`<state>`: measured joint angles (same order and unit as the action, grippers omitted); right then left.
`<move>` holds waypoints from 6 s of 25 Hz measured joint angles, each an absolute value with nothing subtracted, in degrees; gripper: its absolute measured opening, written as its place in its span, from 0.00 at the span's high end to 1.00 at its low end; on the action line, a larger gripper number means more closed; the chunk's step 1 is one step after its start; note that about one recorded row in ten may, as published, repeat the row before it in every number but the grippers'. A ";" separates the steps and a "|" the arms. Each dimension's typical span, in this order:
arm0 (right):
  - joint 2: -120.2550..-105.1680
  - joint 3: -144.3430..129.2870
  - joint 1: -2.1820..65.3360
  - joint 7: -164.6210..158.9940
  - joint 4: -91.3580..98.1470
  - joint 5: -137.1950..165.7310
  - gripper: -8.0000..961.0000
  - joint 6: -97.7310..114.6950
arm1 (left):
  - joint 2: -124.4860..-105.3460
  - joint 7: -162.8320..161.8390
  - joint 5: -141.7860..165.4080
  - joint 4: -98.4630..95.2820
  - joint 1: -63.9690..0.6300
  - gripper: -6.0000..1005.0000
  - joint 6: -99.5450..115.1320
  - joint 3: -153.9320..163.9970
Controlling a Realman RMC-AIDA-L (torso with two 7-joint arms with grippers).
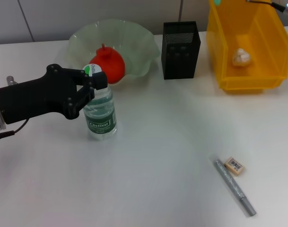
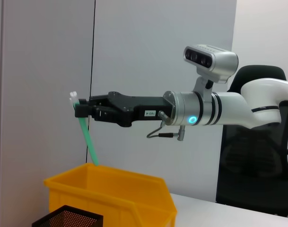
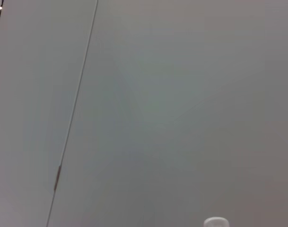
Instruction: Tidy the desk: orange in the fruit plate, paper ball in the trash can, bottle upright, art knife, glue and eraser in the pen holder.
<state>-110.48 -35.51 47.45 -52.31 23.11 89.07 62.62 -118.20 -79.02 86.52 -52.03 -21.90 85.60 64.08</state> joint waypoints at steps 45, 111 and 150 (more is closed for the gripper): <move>-111.91 -36.54 48.53 -64.82 16.46 85.67 0.76 61.97 | -118.32 -77.16 86.39 -49.90 -21.00 0.97 88.05 63.82; -112.20 -36.03 46.89 -57.64 13.88 85.29 0.74 58.86 | -118.39 -77.17 86.31 -47.54 -21.77 0.97 88.10 62.75; -112.23 -35.78 46.84 -57.59 14.00 84.58 0.73 58.08 | -118.39 -77.17 86.31 -47.55 -21.46 0.97 88.33 62.66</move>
<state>-112.23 -35.78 46.84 -57.59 14.00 84.59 58.08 -118.39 -77.17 86.31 -47.55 -21.46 88.33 62.66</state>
